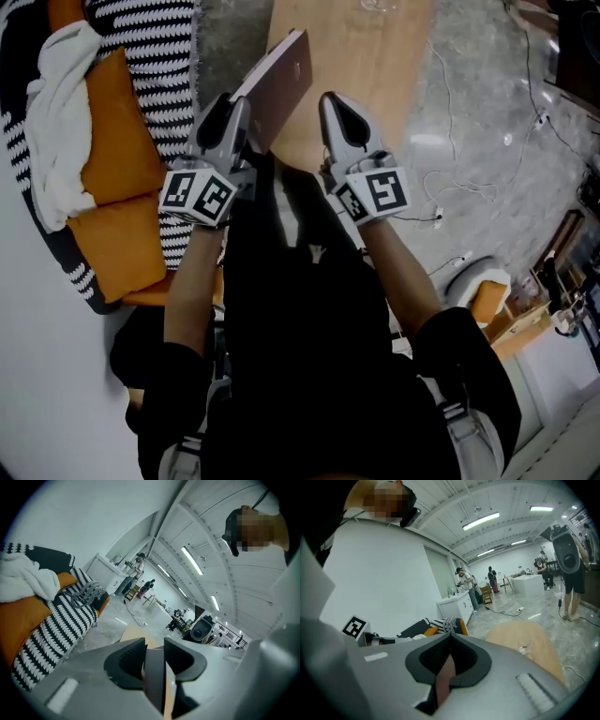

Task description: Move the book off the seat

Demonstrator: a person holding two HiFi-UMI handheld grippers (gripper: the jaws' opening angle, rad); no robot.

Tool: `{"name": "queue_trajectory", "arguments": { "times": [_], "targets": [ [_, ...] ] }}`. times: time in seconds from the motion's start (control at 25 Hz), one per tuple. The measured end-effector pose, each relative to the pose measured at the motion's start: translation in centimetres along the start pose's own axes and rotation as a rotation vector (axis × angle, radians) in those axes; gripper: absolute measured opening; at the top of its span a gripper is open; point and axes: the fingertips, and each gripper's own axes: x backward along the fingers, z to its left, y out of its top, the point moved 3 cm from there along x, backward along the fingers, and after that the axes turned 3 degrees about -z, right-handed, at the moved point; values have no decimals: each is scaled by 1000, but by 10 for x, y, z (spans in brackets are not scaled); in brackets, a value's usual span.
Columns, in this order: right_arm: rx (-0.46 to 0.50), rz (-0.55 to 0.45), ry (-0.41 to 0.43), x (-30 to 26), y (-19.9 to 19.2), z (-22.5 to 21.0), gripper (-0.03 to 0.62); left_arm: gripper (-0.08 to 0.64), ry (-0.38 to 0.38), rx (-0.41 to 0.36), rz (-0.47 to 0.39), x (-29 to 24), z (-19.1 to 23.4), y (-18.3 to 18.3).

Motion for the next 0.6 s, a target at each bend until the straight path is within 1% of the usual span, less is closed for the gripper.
{"name": "queue_trajectory", "arguments": {
  "times": [0.24,0.6],
  "targets": [
    [-9,23,-4,-18,-23,-4,9,137,-9,24,6,-11,23,-14],
    [-32,71,-23,-42,-66,-12,8,137,16,74,25,-26,60,-35]
  ]
}}
